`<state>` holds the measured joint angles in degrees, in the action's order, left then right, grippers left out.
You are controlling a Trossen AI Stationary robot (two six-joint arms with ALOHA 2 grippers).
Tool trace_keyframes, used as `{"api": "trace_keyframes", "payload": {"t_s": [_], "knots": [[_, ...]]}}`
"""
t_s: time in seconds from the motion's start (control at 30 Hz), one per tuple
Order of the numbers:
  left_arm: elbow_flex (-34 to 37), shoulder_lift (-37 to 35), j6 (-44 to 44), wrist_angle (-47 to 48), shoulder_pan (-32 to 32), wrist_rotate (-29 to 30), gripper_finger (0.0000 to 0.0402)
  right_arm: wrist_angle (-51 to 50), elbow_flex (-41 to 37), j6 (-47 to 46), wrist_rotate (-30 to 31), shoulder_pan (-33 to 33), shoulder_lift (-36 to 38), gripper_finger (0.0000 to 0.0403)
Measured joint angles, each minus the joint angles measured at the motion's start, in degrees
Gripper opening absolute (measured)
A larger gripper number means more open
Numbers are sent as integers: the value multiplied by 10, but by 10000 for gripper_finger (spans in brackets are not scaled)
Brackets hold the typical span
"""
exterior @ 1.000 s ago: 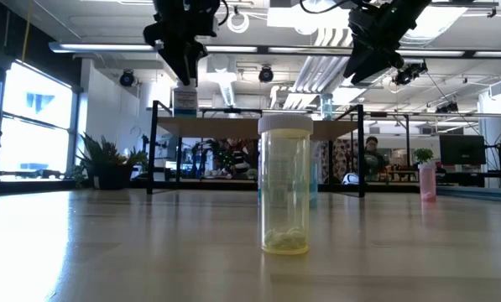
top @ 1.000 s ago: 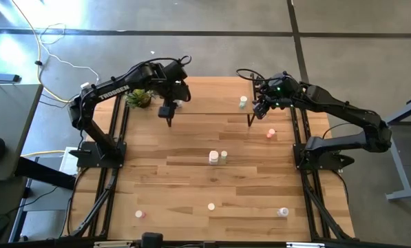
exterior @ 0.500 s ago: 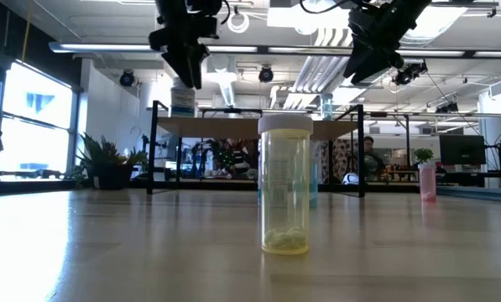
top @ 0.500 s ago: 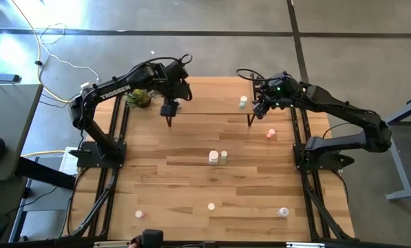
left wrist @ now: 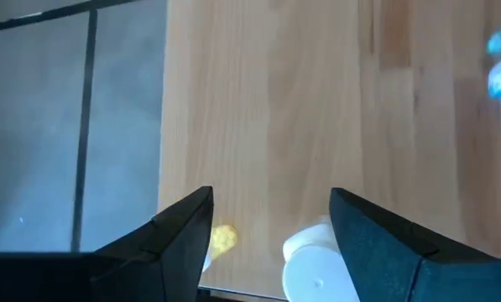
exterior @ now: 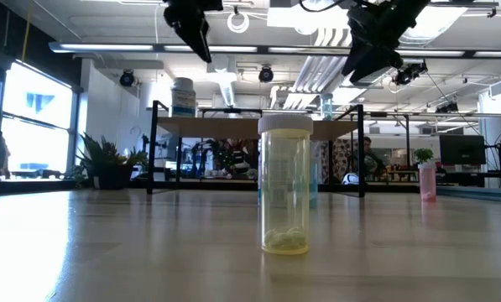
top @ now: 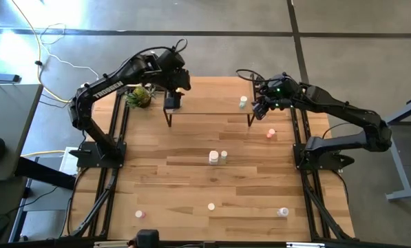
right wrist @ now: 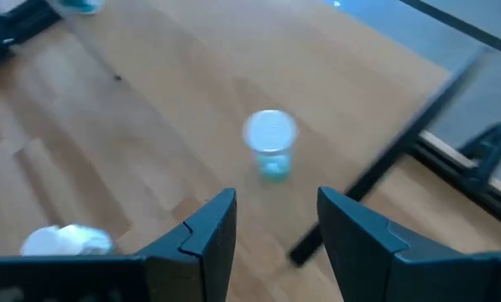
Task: Pick and place medicine bottles onto shelf by color
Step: Put the transparent medicine bottle on the shelf
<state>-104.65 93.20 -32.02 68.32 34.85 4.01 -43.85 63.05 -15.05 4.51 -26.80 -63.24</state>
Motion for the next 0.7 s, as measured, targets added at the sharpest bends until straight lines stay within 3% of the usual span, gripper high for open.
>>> {"api": "trace_keyframes", "payload": {"t_s": [0.4,0.57,0.7], "knots": [[14,-73,180,-4,-47,-73,227,38,0,35,-52,121,0,158],[89,-120,251,-82,-102,-77,227,56,0,61,-56,164,-1,158],[164,-156,307,-146,-153,-31,227,58,0,68,-56,189,-2,158]]}}
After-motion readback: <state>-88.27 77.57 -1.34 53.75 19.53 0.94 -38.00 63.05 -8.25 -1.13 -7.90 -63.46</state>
